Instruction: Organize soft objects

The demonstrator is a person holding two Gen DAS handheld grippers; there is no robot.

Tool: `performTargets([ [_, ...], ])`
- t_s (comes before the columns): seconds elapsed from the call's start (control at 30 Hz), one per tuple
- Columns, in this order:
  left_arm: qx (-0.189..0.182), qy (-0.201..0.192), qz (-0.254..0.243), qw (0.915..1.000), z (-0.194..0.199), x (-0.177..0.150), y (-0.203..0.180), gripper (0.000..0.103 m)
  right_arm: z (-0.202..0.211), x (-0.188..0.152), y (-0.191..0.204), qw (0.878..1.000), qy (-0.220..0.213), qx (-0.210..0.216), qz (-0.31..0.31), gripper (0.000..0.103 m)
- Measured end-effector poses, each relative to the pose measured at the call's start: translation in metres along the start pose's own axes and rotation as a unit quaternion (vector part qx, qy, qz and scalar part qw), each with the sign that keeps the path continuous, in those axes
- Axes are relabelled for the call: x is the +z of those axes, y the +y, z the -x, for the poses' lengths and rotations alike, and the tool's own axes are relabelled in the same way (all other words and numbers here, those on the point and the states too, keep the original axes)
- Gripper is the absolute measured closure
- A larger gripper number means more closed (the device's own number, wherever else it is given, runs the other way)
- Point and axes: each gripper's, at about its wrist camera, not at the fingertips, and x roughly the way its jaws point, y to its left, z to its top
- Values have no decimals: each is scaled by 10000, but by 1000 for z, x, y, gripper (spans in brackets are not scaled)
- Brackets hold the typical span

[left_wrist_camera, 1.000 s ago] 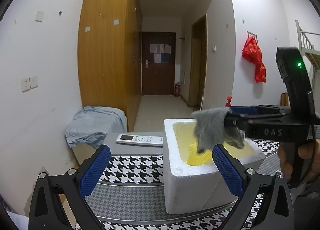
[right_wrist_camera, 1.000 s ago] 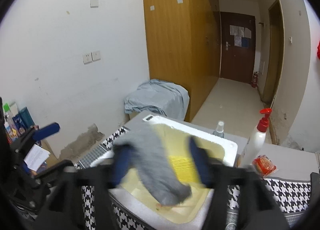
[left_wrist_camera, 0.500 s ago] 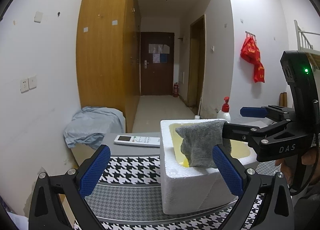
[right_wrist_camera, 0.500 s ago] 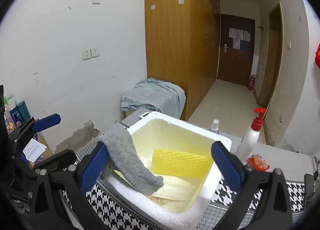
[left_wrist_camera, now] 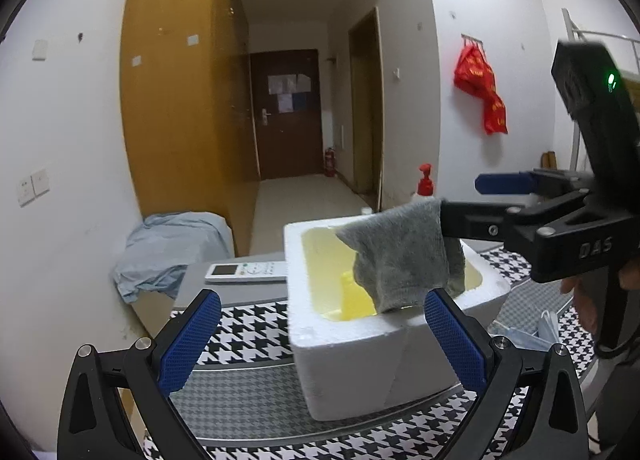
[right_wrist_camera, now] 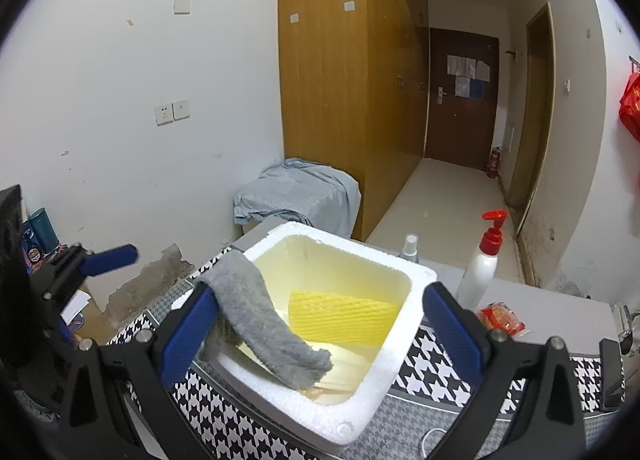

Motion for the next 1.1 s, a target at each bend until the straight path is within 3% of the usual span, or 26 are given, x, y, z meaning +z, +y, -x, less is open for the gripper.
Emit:
performTargets([
  [0.33,-365,83,-238,9990,-16,4,-12,1,3,-3,-4,10000,-21,54,-5,0],
  [0.43,-154,35,-215,9996,-20,5,-11,3,3,-4,-6,10000,-38,88,4,0],
  [0.47,-139,24,-161,9998,-22,6,-9,5,3,-4,-6,10000,-32,86,0,0],
  [0.57,-89,180,-68,9998,-30,8,-5,29,4,-5,-7,10000,-23,54,-2,0],
  [0.67,-104,194,30,9998,-30,7,-2,29,8,-5,-9,10000,-53,46,-8,0],
  [0.77,-39,79,77,9999,-23,9,-2,28,14,-6,-10,9999,-138,26,-10,0],
  [0.9,138,-166,134,9997,-9,12,-5,5,25,-9,-10,9997,-230,1,9,0],
  [1.1,318,-441,185,9983,12,17,-13,1,47,-15,-9,9991,-411,-132,14,0],
])
